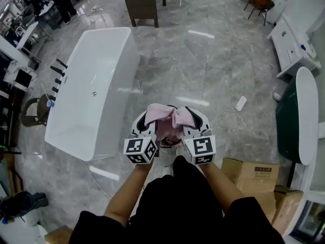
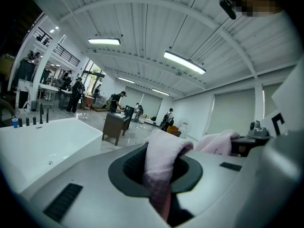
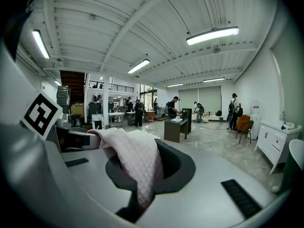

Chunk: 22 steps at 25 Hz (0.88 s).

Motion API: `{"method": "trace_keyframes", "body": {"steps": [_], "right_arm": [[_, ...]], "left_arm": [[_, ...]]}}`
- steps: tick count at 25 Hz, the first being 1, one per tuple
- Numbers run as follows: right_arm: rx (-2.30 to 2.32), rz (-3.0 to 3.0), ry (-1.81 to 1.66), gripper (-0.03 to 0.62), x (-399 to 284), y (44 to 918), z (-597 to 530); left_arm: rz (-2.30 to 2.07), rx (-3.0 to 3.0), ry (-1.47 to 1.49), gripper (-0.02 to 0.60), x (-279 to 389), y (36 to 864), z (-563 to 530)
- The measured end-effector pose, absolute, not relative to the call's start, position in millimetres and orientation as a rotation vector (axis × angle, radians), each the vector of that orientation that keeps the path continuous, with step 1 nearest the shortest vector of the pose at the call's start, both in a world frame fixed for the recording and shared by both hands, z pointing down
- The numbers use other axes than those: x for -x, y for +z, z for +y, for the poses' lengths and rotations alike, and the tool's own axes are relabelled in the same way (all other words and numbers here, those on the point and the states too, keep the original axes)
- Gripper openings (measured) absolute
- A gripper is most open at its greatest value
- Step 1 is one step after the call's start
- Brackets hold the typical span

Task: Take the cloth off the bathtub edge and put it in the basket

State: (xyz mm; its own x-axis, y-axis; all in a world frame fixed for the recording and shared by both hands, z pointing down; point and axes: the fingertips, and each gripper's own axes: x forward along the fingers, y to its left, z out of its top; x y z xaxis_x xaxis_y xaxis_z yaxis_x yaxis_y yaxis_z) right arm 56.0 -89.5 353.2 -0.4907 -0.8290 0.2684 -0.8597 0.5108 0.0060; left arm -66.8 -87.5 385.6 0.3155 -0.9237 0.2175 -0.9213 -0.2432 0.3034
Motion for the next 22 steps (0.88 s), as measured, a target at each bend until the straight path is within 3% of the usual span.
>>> {"method": "trace_keyframes", "body": {"steps": [10,22], "right_arm": [[-1.384,-2.511,0.277,0.037,-78,434,-114],[-1.224,-2.497,0.409,0.037,-78,514,-138]], "left_arm": [[-1.639,-2.143,0.205,0.058,47,466,-99],[-1.729,-2.022,0.206,0.058,54,538,-99]]}}
